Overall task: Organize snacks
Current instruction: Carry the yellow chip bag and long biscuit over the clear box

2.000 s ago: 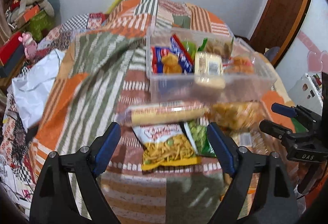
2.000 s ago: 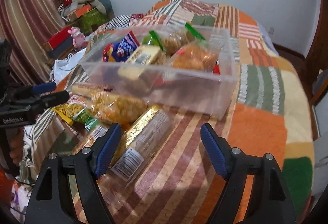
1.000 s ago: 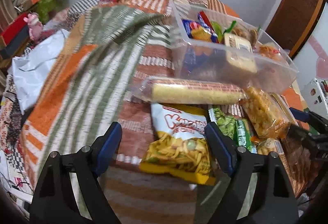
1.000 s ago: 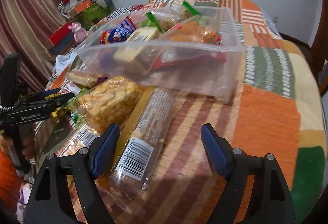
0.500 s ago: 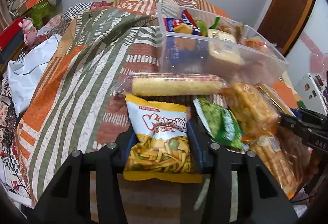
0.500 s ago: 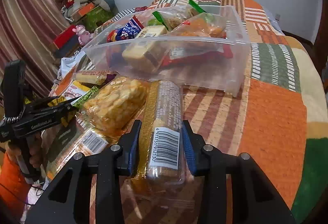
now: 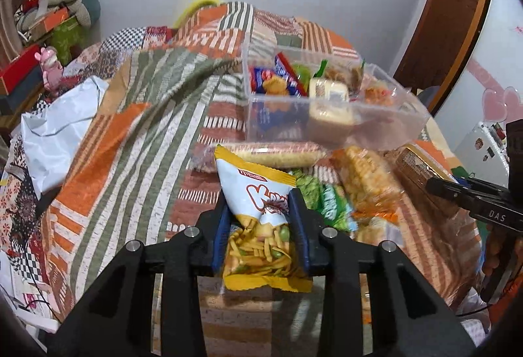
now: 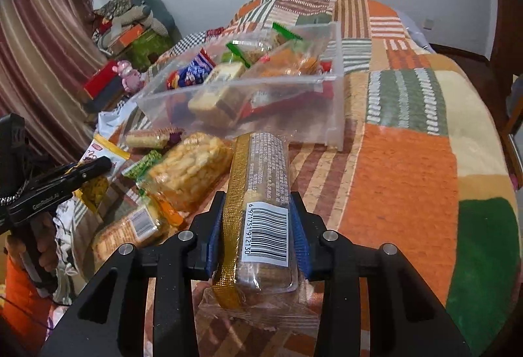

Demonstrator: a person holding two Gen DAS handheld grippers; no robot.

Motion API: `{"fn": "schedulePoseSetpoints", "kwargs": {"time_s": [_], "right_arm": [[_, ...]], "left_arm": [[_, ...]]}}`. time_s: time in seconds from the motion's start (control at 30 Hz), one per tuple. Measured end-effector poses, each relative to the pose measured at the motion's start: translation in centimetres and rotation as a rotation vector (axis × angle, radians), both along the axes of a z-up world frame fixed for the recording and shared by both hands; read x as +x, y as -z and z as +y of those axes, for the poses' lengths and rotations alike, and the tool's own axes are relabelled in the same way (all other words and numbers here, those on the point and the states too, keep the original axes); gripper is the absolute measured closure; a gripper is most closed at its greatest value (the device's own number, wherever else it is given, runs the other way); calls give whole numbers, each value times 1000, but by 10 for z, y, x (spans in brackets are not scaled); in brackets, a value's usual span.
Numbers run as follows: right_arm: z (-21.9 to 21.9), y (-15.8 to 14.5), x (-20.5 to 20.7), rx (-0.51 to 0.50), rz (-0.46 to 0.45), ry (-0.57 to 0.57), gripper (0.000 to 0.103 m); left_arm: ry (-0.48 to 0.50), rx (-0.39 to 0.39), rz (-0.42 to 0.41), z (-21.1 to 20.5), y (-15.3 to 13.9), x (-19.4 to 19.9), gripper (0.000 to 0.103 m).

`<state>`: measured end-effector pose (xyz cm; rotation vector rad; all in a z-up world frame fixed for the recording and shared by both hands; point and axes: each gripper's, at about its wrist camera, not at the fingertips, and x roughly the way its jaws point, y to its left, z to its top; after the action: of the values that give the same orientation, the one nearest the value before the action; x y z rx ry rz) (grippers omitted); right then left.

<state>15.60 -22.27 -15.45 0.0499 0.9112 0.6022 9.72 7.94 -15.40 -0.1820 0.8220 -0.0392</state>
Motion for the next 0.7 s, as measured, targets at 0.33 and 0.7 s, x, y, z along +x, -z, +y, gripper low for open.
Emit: {"fn": "schedulePoseSetpoints", "kwargs": {"time_s": [0.33, 0.7], "right_arm": [[-6, -30, -2, 45, -88, 27, 69], [0, -54, 16, 97, -161, 49, 69]], "left_arm": [[11, -23, -92, -5, -35, 7, 69], [28, -16, -146, -12, -54, 35, 69]]}}
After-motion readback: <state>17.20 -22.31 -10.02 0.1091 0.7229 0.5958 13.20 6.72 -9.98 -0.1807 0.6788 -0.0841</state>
